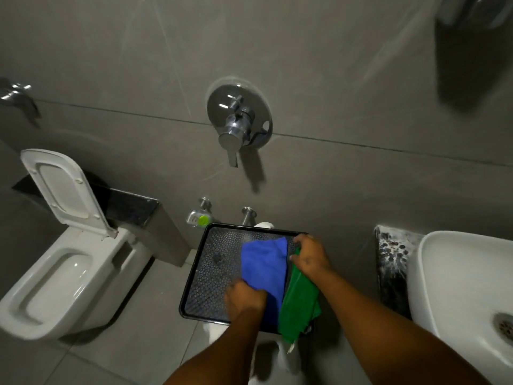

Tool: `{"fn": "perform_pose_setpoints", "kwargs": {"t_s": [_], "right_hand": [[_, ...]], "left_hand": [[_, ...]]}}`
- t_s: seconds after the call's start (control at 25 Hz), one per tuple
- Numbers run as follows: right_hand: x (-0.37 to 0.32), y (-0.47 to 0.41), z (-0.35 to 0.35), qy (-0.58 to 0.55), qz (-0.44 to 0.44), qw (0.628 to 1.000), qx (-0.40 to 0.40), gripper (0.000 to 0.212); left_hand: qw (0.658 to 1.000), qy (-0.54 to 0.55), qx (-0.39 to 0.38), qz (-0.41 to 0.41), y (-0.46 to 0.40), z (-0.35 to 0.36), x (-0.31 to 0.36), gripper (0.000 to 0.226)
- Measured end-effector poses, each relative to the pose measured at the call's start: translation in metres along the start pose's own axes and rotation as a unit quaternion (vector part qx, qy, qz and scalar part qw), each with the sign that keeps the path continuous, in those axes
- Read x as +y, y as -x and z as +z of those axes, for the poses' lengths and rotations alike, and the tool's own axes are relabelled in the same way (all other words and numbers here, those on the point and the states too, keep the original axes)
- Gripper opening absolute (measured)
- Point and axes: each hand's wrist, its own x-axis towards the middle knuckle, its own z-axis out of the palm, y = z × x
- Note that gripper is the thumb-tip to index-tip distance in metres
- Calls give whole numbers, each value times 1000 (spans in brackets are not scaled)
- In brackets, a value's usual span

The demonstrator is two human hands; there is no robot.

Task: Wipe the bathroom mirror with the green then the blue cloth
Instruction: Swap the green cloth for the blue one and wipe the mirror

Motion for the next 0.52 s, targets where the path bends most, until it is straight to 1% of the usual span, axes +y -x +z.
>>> {"fn": "perform_pose_setpoints", "kwargs": {"t_s": [0.04,0.12,0.2,0.24,0.28,0.36,0.44,0.52], "right_hand": [[-11,-8,8,13,-34,999,-29,51],[-22,-18,31,30,-63,992,-105,65],[-23,-24,53,72,-61,985,-147,80],[-20,-27,62,86,-55,983,-150,84],[-18,-28,70,84,-48,984,-148,83],[-21,-27,74,39,-22,989,-144,71],[-31,-23,61,-8,-8,992,-128,61],[-49,-23,28,-45,-31,993,-101,58]], "left_hand": [[1000,-8,-7,-25,-7,-1,-3,54],[997,23,-35,-59,-14,4,-9,59],[996,31,-34,-71,-20,9,-15,51],[996,38,-30,-73,-25,11,-18,44],[996,54,-32,-71,-30,12,-20,35],[990,117,-45,-66,-36,11,-21,18],[969,226,-73,-70,-32,5,-13,15],[947,304,-93,-49,-22,-9,10,20]]}}
